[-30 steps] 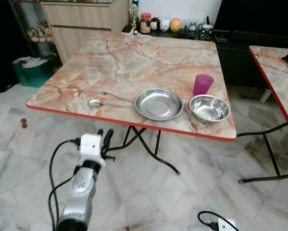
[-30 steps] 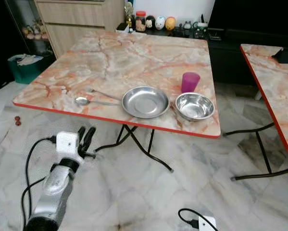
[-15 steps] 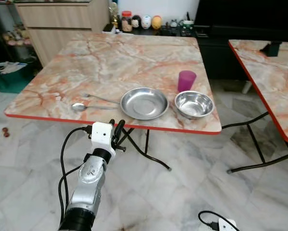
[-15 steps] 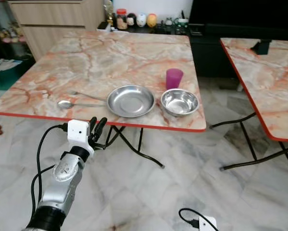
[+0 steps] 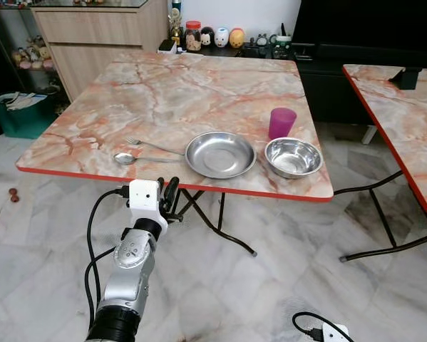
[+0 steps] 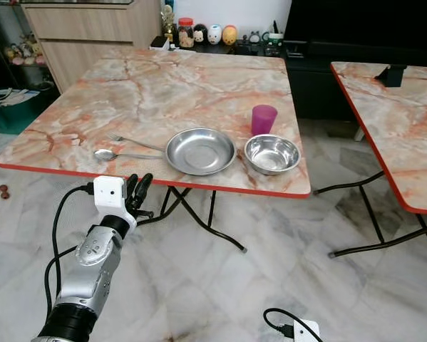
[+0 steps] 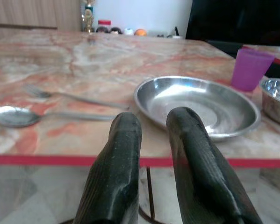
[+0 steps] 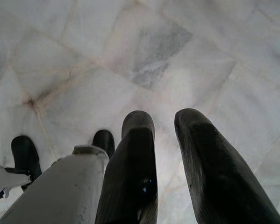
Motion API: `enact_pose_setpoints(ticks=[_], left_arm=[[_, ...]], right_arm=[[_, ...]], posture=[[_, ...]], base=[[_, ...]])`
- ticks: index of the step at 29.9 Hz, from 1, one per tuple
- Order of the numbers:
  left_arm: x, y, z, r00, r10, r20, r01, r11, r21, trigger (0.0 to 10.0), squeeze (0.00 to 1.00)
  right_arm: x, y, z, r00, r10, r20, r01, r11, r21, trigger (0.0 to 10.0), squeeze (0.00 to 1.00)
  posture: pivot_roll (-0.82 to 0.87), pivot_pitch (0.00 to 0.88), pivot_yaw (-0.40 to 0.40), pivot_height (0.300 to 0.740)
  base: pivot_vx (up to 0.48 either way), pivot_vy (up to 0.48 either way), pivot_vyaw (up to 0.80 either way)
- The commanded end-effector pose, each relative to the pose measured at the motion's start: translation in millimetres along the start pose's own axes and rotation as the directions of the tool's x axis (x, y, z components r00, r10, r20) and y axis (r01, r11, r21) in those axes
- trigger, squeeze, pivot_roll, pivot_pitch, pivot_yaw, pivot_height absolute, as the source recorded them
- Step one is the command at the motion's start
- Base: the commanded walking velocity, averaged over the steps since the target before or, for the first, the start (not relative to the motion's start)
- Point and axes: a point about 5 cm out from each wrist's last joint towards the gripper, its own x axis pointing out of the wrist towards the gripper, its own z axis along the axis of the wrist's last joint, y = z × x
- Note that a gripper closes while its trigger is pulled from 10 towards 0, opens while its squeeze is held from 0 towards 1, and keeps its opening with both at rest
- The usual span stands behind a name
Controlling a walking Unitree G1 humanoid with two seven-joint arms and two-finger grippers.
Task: Setting the table
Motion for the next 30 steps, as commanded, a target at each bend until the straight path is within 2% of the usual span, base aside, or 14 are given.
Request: enact_pose_setpoints(ticks=[1,6,18,22,24,26,27,30], left_arm=[[2.3,-0.1,4.4,1.0,-0.008,0.007,0.008,1.0,0.018,10.0,0.0],[2.3,-0.2,4.6,1.0,-0.006,0.005,0.006,1.0,0.019,10.0,0.0],[3.4,-2.4,4.6,1.0,-0.01,0.006,0.01,1.0,0.024,10.0,0.0],[4.3,1.7,6.2,1.0,0.009,0.01,-0.009,1.0,0.022,10.0,0.0],[4.5,2.9,6.6,1.0,0.011,0.01,-0.012,1.0,0.019,10.0,0.0],[4.9,2.9,6.8,1.0,0.012,0.011,-0.012,1.0,-0.003,10.0,0.0],[5.7,3.3,7.1,1.0,0.016,0.008,-0.016,1.0,-0.026,10.0,0.0],[6.9,2.9,6.3,1.0,0.017,-0.008,-0.017,0.999,-0.045,10.0,0.0]], right_arm=[[0.2,0.4,1.0,1.0,-0.001,0.004,0.001,1.0,0.009,10.0,0.0],[0.1,-0.4,0.6,1.0,-0.003,0.002,0.003,1.0,0.009,10.0,0.0],[0.2,-0.5,1.6,1.0,-0.001,0.007,0.001,1.0,-0.006,10.0,0.0],[0.4,1.2,3.5,1.0,0.024,0.016,-0.024,0.999,-0.043,10.0,0.0],[0.4,1.2,3.8,1.0,0.022,0.018,-0.021,0.999,-0.048,10.0,0.0],[0.4,1.2,3.5,1.0,0.02,0.015,-0.02,0.999,-0.046,10.0,0.0],[0.3,1.2,2.6,1.0,0.018,0.01,-0.017,1.0,-0.023,10.0,0.0],[0.3,1.1,2.5,1.0,0.016,0.009,-0.016,0.999,-0.032,10.0,0.0]], posture=[[0.11,0.0,-0.044,0.74],[0.11,0.0,-0.049,0.74],[0.11,0.0,-0.051,0.74],[0.12,0.0,-0.052,0.74],[0.12,0.0,-0.051,0.74],[0.12,0.0,-0.051,0.74],[0.12,0.0,-0.05,0.74],[0.11,0.0,-0.047,0.74]], base=[[0.341,0.0,-0.41],[0.34,0.0,-0.65],[0.34,0.0,0.0],[0.34,0.0,0.0],[0.311,0.0,0.78],[0.0,0.0,0.8],[0.0,0.0,0.0],[0.0,0.0,0.0]])
